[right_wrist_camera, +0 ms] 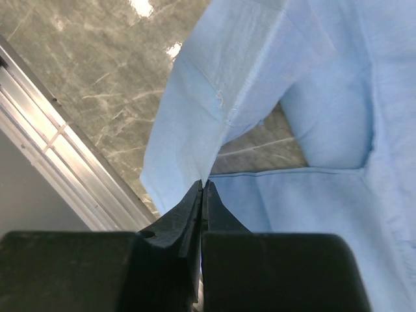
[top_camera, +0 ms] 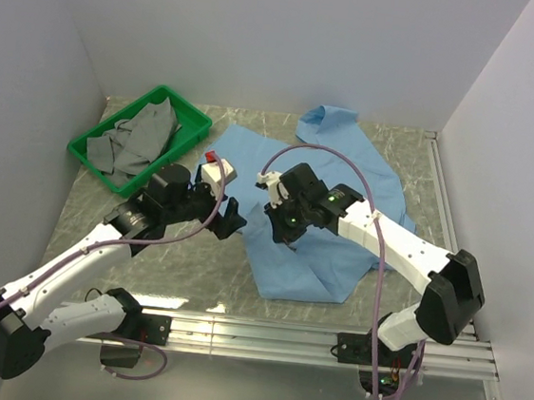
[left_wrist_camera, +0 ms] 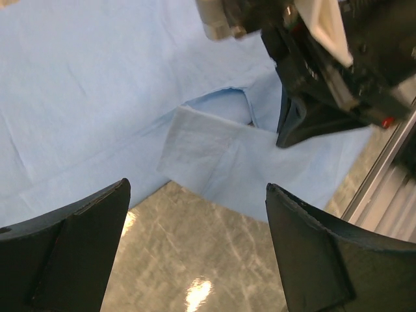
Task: Fold and stack the long sleeve shirts
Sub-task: Fold the shirt
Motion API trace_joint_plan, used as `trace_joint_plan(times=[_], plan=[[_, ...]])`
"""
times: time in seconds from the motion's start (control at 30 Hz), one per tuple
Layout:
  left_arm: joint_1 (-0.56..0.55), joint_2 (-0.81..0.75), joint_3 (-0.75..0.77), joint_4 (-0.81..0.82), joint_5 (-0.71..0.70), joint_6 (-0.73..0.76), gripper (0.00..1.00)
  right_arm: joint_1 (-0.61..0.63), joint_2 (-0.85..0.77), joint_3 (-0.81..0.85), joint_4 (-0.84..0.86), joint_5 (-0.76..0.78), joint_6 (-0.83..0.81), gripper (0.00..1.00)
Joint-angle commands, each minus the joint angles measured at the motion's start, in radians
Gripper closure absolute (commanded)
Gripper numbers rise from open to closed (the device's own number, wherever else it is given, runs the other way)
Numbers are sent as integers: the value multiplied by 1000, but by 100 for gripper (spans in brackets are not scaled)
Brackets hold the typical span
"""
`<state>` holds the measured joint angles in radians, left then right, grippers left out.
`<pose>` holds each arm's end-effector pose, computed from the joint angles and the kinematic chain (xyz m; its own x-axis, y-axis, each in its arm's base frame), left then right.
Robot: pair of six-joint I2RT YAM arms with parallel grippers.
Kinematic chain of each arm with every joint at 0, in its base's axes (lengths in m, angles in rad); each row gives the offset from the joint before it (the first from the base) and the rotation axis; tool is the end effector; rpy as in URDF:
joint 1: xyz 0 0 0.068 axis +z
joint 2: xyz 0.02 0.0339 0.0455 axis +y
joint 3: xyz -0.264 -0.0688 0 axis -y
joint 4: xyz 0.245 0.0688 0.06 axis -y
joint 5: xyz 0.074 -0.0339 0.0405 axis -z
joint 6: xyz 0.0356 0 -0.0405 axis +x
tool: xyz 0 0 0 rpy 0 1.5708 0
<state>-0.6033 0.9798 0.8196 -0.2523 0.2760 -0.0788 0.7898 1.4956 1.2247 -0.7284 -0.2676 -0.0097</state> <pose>0.1785 -0.1348 0.3095 -0.3883 0.1755 -0.9047 0.7232 0.6665 -0.1810 0.2122 0.2274 0.2779 -0.5845 -0.6029 -0.5430 -0.7913 0.5715 0.2171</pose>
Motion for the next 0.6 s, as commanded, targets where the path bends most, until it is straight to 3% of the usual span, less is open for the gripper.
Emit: trace_joint_plan(times=[0.0, 0.37, 0.57], plan=[[2, 10, 46, 5, 98, 132, 9, 6, -60, 53, -31, 36, -47, 100], [0, 14, 107, -73, 256, 350, 9, 17, -181, 61, -83, -55, -217, 100], [2, 43, 131, -73, 302, 396, 11, 54, -242, 50, -78, -47, -308, 100]])
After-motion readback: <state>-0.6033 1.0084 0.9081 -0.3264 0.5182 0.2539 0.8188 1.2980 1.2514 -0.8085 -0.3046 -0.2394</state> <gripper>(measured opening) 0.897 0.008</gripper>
